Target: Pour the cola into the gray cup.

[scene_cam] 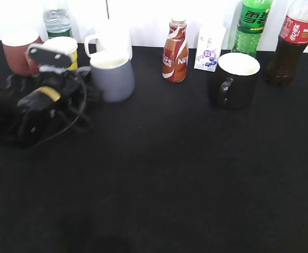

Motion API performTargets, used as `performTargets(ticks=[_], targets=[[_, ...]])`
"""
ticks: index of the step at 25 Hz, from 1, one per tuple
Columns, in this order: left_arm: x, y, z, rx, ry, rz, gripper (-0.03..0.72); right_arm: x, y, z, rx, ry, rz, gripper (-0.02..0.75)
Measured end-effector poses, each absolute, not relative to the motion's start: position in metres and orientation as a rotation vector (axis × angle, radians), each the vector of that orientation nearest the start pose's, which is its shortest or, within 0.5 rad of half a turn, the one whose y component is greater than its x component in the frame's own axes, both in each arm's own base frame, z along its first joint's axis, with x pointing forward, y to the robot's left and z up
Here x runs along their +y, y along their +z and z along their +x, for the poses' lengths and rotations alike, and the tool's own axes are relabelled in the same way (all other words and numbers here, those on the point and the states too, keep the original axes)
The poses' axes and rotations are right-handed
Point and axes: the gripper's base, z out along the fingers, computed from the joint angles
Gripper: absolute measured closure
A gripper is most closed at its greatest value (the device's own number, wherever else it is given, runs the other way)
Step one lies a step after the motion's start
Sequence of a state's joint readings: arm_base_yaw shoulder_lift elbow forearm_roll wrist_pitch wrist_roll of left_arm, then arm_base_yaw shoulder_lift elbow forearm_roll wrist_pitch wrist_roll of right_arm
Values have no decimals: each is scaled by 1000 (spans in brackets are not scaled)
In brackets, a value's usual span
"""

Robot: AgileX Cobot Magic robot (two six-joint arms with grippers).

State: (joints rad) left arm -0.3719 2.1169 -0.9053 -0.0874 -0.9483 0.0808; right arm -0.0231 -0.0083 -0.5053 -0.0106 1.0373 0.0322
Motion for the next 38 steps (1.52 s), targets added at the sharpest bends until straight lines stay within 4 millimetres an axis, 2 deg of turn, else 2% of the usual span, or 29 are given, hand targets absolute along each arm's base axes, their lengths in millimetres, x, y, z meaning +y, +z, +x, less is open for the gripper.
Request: performTargets(ticks=[3, 7, 9, 12, 14, 16, 18, 20, 22, 24, 26, 28, 30, 32, 34, 38], targets=[[-129, 125, 343, 1702, -198, 317, 615, -1, 281, -6, 2006, -6, 57, 218], [-120, 160, 296, 1623, -318, 338, 620, -1, 281, -6, 2006, -6, 57, 218], [-120, 168, 275, 1610, -390, 398, 621, -1, 281, -6, 2006, -6, 57, 218], [-126, 172, 258, 1576, -495, 496, 622, 0, 281, -6, 2005, 6, 55, 218], [-130, 171, 255, 1567, -523, 553, 622, 1, 286, 3, 2035, 23, 57, 218], [-130, 171, 255, 1567, -524, 556, 622, 1, 289, 26, 2124, 26, 61, 218], [-130, 171, 255, 1567, -526, 558, 622, 3, 304, 55, 1992, 79, 75, 218], [-130, 171, 255, 1567, -527, 557, 622, 0, 321, 90, 1801, 60, 75, 218], [-130, 171, 255, 1567, -527, 556, 622, -3, 317, 131, 1698, 20, 58, 218], [-130, 171, 255, 1567, -527, 556, 622, -5, 298, 179, 1685, 17, 67, 214], [-130, 171, 255, 1567, -527, 556, 622, -6, 277, 220, 1636, 9, 69, 144], [-130, 171, 255, 1567, -528, 557, 622, -8, 237, 259, 1618, 4, 71, 110], [-130, 171, 255, 1567, -528, 557, 622, -7, 197, 283, 1666, 69, 115, 120], [-130, 171, 255, 1567, -527, 556, 622, -1, 166, 307, 1729, 122, 70, 138], [-130, 171, 255, 1567, -527, 556, 622, -5, 150, 327, 1735, 141, 30, 141], [-130, 171, 255, 1567, -527, 556, 622, -21, 143, 361, 1705, 154, -48, 141]])
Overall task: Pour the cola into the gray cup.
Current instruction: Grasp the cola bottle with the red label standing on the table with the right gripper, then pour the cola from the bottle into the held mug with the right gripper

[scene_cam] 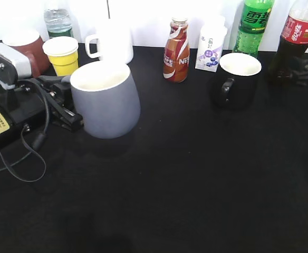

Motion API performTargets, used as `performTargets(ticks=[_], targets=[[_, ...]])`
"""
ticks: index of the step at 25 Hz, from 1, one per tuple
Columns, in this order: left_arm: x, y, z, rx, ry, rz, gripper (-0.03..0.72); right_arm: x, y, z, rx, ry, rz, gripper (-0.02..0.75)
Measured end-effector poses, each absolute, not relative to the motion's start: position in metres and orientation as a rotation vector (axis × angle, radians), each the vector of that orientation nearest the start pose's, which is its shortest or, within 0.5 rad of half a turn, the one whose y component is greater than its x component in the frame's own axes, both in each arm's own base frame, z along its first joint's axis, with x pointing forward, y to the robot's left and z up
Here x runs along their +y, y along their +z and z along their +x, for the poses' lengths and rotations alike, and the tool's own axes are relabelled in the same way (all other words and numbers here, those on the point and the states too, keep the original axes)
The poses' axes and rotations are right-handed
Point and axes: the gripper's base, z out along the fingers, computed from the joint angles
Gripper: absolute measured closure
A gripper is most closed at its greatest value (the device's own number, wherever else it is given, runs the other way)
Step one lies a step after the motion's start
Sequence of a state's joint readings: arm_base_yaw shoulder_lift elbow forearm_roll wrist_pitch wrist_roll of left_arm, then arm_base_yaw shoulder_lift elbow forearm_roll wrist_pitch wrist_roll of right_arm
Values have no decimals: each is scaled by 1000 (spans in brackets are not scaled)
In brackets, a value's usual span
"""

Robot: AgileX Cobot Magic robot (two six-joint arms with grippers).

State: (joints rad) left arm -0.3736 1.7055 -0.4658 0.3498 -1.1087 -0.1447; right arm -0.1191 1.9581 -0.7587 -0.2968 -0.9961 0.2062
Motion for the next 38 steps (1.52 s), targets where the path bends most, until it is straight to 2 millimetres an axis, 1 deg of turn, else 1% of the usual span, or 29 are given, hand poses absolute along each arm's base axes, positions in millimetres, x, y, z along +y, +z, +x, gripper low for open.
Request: performTargets(ticks=[3, 8, 9, 12, 15, 17, 18, 19, 21, 23, 24, 25, 26, 27, 28, 30, 31, 32, 33, 34, 35, 36, 38], targets=[[-130, 171, 255, 1567, -527, 556, 622, -21, 133, 383, 1696, 194, -75, 142], [-130, 172, 255, 1565, -528, 555, 622, -22, 120, 409, 1651, 238, -84, 142], [-130, 172, 255, 1563, -529, 555, 622, -21, 117, 412, 1647, 250, -84, 142], [-130, 172, 255, 1560, -529, 554, 622, -20, 118, 423, 1611, 264, -121, 142], [-130, 172, 255, 1560, -529, 554, 622, -19, 109, 434, 1596, 282, -140, 143], [-130, 172, 255, 1560, -529, 554, 622, -15, 108, 441, 1579, 293, -175, 143], [-130, 172, 255, 1560, -529, 554, 622, -15, 108, 446, 1569, 293, -183, 156], [-130, 172, 255, 1560, -529, 554, 622, -14, 108, 447, 1566, 295, -192, 199], [-130, 172, 255, 1560, -529, 554, 622, -13, 107, 447, 1565, 291, -202, 328], [-130, 172, 255, 1560, -529, 554, 622, -13, 108, 446, 1554, 286, -220, 335], [-130, 172, 255, 1560, -529, 554, 622, -12, 107, 444, 1536, 280, -237, 335], [-130, 172, 255, 1560, -529, 554, 622, -11, 107, 438, 1521, 269, -256, 337], [-130, 172, 255, 1560, -529, 554, 622, -10, 110, 430, 1525, 259, -267, 339], [-130, 172, 255, 1560, -531, 557, 622, -9, 120, 420, 1526, 253, -273, 342], [-131, 172, 254, 1557, -535, 570, 622, -7, 138, 410, 1505, 245, -279, 343], [-132, 172, 253, 1554, -541, 589, 622, -2, 192, 388, 1401, 224, -337, 343], [-132, 172, 253, 1553, -542, 591, 622, 2, 214, 379, 1347, 224, -397, 343], [-133, 172, 252, 1551, -545, 600, 622, 11, 238, 370, 1297, 235, -451, 343], [-134, 171, 251, 1547, -551, 617, 622, 22, 255, 363, 1288, 235, -494, 343], [-134, 171, 251, 1542, -557, 632, 622, 38, 267, 356, 1272, 251, -542, 343], [-135, 172, 250, 1536, -561, 635, 622, 59, 270, 352, 1254, 290, -593, 343], [-135, 173, 250, 1522, -567, 636, 622, 82, 269, 347, 1240, 312, -661, 343], [-136, 176, 249, 1499, -576, 651, 622, 118, 261, 339, 1230, 254, -835, 343]])
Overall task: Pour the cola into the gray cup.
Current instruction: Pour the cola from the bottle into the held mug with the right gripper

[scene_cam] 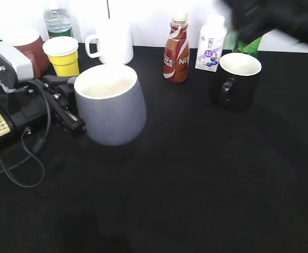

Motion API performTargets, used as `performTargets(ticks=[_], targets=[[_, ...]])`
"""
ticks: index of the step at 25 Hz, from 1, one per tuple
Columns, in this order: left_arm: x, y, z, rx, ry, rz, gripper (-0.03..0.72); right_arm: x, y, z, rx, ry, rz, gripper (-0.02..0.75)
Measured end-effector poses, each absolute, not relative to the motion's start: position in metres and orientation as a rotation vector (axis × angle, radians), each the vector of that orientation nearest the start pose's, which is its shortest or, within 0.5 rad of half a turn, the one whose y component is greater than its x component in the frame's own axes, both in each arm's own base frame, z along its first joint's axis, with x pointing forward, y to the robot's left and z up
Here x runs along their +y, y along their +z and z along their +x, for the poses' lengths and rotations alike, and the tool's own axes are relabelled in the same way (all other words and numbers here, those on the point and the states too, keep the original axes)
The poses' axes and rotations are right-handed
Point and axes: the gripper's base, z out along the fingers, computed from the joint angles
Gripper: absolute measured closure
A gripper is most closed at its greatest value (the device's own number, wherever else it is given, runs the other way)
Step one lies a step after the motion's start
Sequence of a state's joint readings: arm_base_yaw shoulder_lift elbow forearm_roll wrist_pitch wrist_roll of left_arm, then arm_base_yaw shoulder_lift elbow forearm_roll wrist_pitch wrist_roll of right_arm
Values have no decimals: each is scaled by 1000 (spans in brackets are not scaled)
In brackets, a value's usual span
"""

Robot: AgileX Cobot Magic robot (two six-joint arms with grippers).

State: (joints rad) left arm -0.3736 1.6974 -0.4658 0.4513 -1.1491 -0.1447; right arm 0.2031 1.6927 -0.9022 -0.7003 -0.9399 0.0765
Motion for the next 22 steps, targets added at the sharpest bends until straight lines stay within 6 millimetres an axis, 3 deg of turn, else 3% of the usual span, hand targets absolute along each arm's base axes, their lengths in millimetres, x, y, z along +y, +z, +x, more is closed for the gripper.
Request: performTargets(ticks=[2, 6, 11, 18, 22], targets=[[-136, 184, 246, 1480, -569, 672, 623, 135, 253, 335, 1172, 160, -971, 344], [-135, 192, 241, 1501, -532, 730, 623, 149, 242, 333, 1071, -23, -1164, 344], [-137, 186, 237, 1534, -522, 827, 623, 150, 242, 333, 879, -267, -1319, 345], [-135, 189, 240, 1533, -516, 763, 623, 151, 241, 331, 814, -322, -1374, 350], [-138, 194, 251, 1514, -507, 750, 623, 152, 241, 331, 807, -319, -1383, 350]])
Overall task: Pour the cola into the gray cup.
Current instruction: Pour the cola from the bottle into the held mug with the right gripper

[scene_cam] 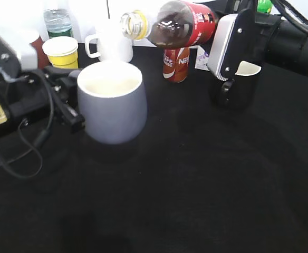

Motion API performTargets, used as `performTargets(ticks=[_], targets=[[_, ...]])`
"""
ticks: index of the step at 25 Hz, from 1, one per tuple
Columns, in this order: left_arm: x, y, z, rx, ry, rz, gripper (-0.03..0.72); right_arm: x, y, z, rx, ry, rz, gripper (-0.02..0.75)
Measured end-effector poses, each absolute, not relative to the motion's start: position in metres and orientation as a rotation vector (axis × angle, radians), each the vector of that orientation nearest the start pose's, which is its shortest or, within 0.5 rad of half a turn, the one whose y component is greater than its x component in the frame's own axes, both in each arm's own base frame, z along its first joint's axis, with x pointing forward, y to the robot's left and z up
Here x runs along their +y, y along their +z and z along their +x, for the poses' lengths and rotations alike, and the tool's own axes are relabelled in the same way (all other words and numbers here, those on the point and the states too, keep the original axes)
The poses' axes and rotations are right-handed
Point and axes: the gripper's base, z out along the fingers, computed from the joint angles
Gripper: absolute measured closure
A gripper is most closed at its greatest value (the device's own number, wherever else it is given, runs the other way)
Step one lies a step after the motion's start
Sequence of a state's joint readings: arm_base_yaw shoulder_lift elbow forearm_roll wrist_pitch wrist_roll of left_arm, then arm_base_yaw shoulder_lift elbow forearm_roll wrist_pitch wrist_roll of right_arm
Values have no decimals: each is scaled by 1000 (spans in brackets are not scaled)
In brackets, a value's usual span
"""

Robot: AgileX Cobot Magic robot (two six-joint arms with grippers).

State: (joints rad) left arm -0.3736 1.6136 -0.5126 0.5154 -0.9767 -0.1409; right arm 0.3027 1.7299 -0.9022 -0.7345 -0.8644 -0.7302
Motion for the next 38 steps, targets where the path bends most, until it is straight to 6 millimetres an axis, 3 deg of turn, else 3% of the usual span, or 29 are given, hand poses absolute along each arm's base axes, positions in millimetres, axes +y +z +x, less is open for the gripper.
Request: performTargets(ticks=[6, 17, 38], targets=[[-149, 197, 253, 1504, -507, 827, 623, 152, 241, 331, 771, -363, -1405, 350], [-149, 197, 253, 1496, -511, 826, 623, 151, 250, 331, 596, -538, -1393, 351], [-150, 199, 253, 1475, -521, 821, 623, 150, 253, 332, 547, -616, -1379, 351]])
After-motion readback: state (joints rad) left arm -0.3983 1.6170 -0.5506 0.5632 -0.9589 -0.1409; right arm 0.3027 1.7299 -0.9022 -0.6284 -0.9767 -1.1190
